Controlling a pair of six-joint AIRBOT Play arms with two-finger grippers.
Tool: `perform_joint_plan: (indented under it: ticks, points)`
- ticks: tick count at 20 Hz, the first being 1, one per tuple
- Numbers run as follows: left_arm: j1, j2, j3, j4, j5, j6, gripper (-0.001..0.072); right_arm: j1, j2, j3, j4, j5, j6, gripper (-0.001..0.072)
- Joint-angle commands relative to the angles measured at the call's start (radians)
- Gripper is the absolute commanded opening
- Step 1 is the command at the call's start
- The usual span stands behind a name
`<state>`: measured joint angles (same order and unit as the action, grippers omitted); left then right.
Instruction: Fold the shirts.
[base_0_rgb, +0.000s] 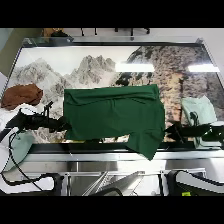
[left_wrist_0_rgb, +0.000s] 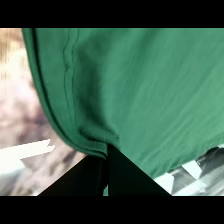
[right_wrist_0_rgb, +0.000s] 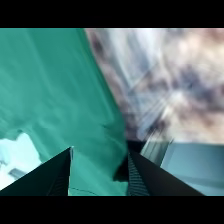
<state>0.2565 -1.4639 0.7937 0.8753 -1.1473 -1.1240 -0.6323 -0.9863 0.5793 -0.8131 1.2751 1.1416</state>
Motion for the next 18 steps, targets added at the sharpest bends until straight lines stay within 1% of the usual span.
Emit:
perform_joint_plan:
  ticks: [1,5,6,7,9,10,11,12,13,15,16,18]
  points:
    - [0.001,0.001,-0.002,-0.014,0.019,0.005,0.0017,0.015,0.002,-0.118,0.029,-0.051,-0.043,0.0412]
    - [0.036,0.001,-0.002,-0.014,0.002,0.005,0.0017,0.133,0.000,-0.137,0.044,-0.088,-0.043,0.0403]
    - [0.045,0.001,-0.002,-0.014,-0.011,0.005,0.0016,0.173,0.000,-0.137,0.062,-0.090,-0.043,0.0364]
    - [0.058,0.001,-0.002,-0.014,-0.031,0.005,0.0017,0.199,0.001,-0.137,0.076,-0.084,-0.045,0.0358]
    - [0.090,0.002,-0.002,-0.013,-0.079,0.005,0.0016,0.224,0.005,-0.136,0.101,-0.018,-0.046,0.0350]
    - [0.106,0.003,-0.002,-0.011,-0.103,0.005,0.0016,0.223,0.013,-0.137,0.096,0.024,-0.045,0.0194]
    - [0.125,0.009,-0.005,-0.004,-0.125,0.002,0.0015,0.222,0.027,-0.137,0.083,0.054,-0.029,0.0092]
    - [0.140,0.023,-0.016,-0.002,-0.142,-0.007,0.0014,0.222,0.051,-0.137,0.045,0.070,0.016,0.0081]
    - [0.156,0.044,-0.035,0.001,-0.152,-0.016,0.0014,0.222,0.081,-0.137,-0.002,0.078,0.052,0.0021]
    - [0.184,0.087,-0.077,0.063,-0.166,-0.073,0.0015,0.222,0.151,-0.137,-0.118,0.085,0.141,0.0020]
    - [0.192,0.106,-0.097,0.106,-0.172,-0.103,0.0014,0.222,0.183,-0.137,-0.186,0.105,0.210,0.0020]
    - [0.209,0.142,-0.130,0.182,-0.193,-0.143,0.0014,0.221,0.234,-0.137,-0.303,0.143,0.284,0.0020]
